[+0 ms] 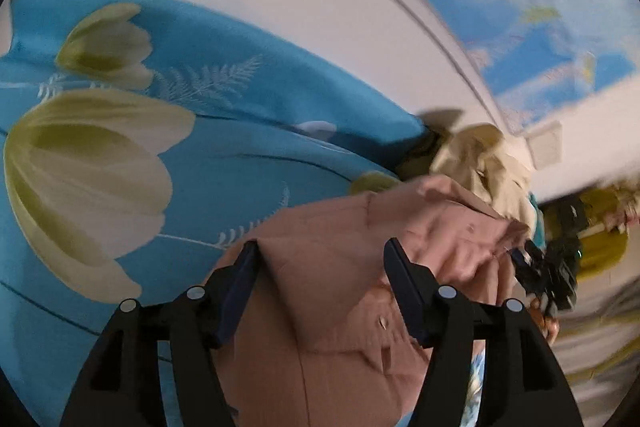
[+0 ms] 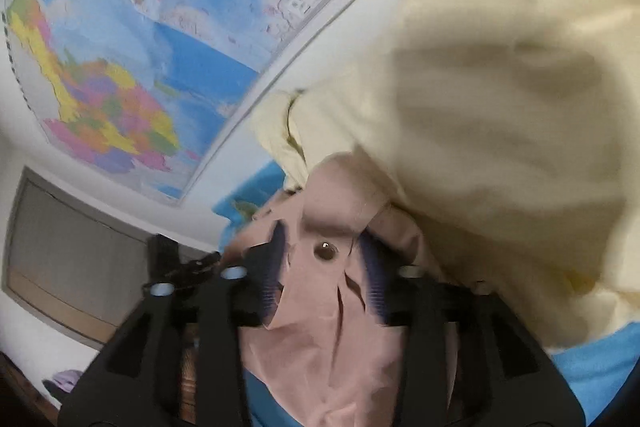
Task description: Fold large clothes
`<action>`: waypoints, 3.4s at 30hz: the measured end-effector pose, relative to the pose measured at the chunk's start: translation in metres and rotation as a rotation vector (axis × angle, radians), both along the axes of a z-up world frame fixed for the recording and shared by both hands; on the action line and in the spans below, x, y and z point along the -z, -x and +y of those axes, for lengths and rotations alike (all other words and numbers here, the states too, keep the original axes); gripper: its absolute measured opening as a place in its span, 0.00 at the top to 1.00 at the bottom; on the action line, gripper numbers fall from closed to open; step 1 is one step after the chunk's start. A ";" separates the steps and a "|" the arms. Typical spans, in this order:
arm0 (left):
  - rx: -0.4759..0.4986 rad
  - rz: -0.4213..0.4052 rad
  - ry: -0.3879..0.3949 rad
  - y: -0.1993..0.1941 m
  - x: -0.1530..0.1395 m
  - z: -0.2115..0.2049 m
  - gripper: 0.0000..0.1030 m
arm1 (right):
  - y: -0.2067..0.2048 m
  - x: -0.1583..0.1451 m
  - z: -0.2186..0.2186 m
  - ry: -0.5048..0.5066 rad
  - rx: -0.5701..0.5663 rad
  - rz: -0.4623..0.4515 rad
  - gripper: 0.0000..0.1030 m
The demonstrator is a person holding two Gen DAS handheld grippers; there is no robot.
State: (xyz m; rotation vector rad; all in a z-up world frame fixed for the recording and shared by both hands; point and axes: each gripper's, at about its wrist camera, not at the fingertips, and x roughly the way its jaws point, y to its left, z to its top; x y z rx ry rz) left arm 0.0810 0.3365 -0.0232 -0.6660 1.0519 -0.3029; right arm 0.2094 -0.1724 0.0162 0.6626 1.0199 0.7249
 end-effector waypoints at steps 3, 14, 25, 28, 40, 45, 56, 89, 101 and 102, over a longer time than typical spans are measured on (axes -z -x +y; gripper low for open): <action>0.026 -0.179 -0.025 0.035 -0.021 0.008 0.17 | 0.022 -0.019 -0.008 0.009 -0.006 -0.122 0.33; 0.156 -0.166 -0.249 0.118 0.030 -0.035 0.07 | 0.099 0.050 -0.028 0.255 -0.087 -0.111 0.05; 0.172 -0.195 -0.258 0.112 0.049 -0.089 0.44 | 0.094 0.083 0.008 0.158 -0.190 -0.121 0.71; 0.167 -0.187 -0.214 0.123 0.036 -0.090 0.67 | 0.111 0.068 -0.002 0.048 -0.190 -0.118 0.78; 0.169 -0.088 -0.249 0.197 0.034 -0.072 0.34 | 0.178 0.069 -0.040 0.279 -0.115 0.017 0.47; 0.062 -0.254 -0.303 0.211 -0.014 -0.051 0.24 | 0.179 0.025 -0.057 0.366 0.030 -0.120 0.20; 0.343 -0.382 -0.672 0.158 -0.033 -0.155 0.20 | 0.170 0.027 0.091 0.667 -0.334 -0.391 0.19; 0.440 -0.246 -0.642 0.112 0.002 -0.140 0.19 | 0.162 0.023 0.102 0.582 -0.346 -0.408 0.30; 0.287 -0.331 -0.578 0.091 -0.034 -0.127 0.98 | 0.159 -0.046 0.093 0.551 -0.172 -0.592 0.97; 0.249 -0.359 -0.603 0.090 -0.043 -0.125 0.97 | 0.159 -0.053 0.095 0.576 -0.150 -0.635 0.97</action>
